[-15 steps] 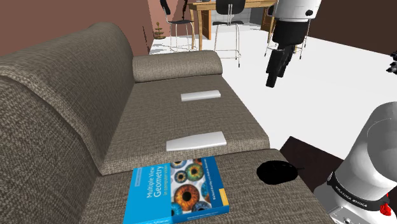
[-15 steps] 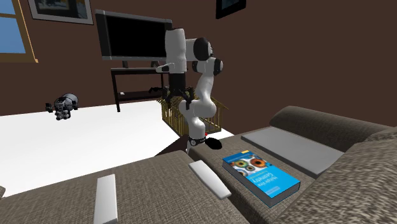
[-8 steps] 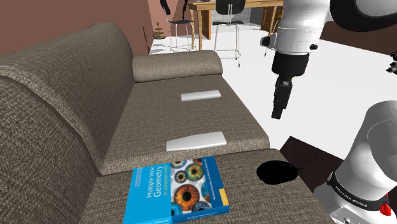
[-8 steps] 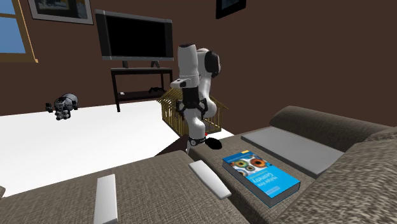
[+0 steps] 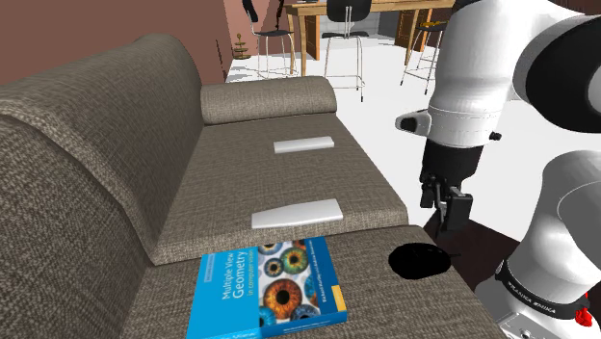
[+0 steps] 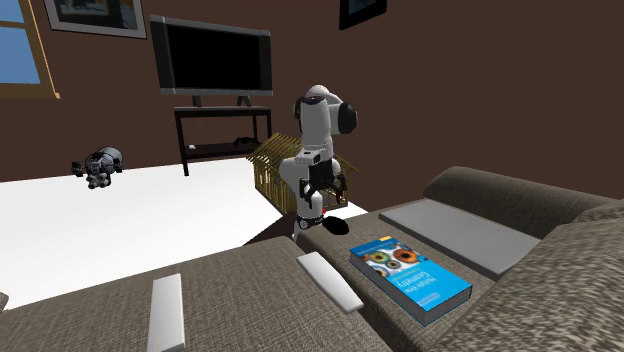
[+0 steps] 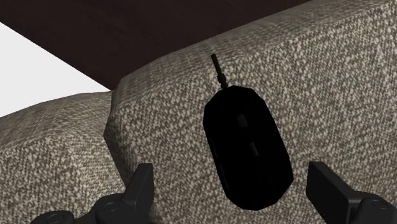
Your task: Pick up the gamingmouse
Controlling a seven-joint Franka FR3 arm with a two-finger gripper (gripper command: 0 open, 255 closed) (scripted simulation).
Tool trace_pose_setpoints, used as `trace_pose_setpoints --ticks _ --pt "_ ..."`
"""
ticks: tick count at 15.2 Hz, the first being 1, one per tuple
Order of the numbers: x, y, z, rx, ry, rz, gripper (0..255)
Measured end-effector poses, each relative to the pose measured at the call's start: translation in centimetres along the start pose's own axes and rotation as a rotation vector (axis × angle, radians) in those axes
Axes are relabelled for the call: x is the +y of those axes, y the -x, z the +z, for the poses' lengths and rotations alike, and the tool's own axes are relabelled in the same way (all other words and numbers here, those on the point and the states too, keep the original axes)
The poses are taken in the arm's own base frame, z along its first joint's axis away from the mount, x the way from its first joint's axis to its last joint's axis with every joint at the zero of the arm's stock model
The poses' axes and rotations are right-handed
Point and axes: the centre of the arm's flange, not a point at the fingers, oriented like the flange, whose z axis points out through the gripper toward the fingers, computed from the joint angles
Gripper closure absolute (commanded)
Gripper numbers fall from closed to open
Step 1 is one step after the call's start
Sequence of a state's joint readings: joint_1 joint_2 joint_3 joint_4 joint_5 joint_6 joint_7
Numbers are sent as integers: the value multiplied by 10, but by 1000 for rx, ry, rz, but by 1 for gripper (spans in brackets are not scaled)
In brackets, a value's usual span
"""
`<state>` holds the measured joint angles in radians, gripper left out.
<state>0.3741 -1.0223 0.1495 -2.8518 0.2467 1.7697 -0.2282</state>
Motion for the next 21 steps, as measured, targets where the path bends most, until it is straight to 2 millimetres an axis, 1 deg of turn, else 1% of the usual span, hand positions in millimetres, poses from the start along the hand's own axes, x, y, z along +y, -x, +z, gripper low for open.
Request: trace_pose_setpoints --ticks 1,4,10,11,21 --pt "-9 4 9 -8 -6 -33 0" --pt "-17 9 28 -18 -16 -82 0" --pt "-14 8 60 -20 -17 -89 0" --pt "-14 9 62 -20 -17 -89 255" --pt "-14 9 63 -17 -16 -89 255"
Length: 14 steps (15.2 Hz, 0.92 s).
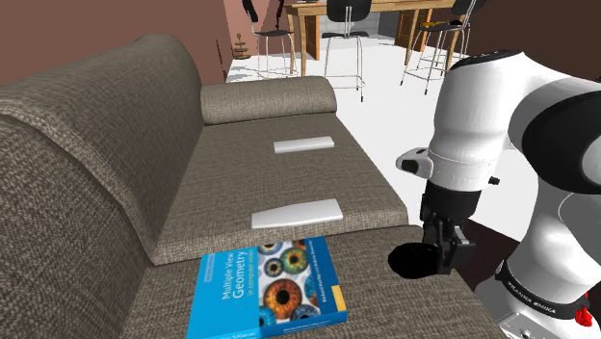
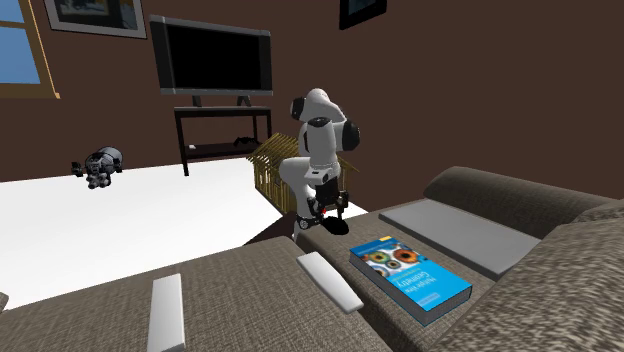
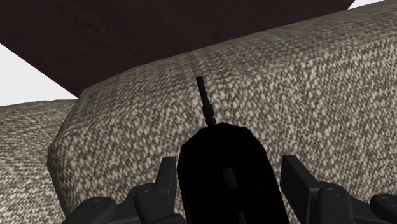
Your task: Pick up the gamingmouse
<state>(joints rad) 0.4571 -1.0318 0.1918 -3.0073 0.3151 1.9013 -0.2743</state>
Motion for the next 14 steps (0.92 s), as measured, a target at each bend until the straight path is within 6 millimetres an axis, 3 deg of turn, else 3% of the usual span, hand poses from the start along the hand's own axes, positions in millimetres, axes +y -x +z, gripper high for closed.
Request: trace_pose_setpoints --ticks 14 --pt "-9 3 -68 -2 -1 0 255"
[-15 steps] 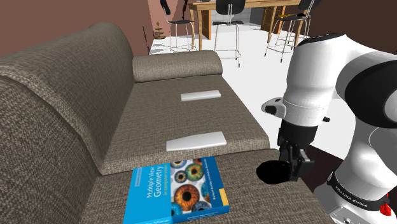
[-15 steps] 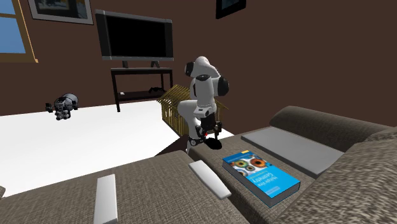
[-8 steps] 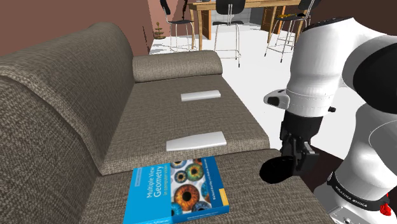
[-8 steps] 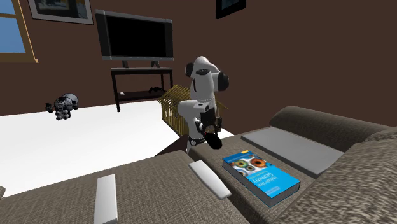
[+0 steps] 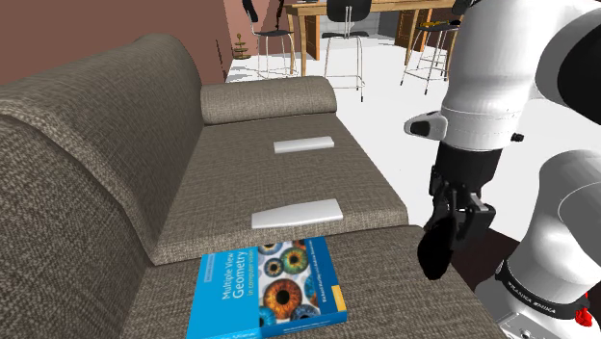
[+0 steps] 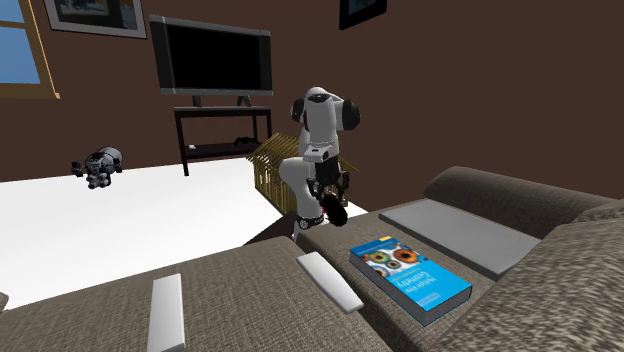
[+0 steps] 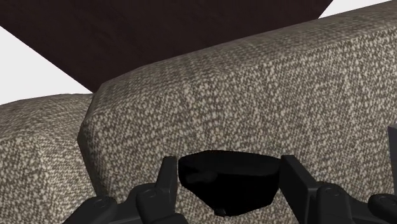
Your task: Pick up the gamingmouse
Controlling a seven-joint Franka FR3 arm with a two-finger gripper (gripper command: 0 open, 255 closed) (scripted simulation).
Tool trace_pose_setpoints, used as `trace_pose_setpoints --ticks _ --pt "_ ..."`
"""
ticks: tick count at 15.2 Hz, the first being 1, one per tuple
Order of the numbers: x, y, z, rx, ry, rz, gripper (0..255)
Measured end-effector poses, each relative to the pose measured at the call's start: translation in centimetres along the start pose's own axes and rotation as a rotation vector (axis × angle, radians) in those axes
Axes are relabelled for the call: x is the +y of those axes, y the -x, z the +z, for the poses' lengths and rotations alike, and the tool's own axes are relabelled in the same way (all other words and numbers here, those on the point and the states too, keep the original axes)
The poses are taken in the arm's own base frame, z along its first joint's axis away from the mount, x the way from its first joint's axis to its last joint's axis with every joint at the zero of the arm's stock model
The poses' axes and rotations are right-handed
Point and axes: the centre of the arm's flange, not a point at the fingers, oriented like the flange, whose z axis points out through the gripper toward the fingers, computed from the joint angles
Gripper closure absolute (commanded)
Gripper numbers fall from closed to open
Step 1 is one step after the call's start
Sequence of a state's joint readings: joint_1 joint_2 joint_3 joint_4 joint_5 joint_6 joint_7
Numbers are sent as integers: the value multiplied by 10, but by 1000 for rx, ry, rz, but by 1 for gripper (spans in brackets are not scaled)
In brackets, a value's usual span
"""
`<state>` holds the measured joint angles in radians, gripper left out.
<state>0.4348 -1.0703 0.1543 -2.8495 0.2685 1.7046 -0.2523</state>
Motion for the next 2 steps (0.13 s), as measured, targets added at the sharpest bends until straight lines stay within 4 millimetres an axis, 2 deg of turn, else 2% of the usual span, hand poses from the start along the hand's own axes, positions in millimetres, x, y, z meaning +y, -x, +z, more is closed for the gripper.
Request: trace_pose_setpoints --ticks 2 --pt "-1 0 -8 0 0 0 255"
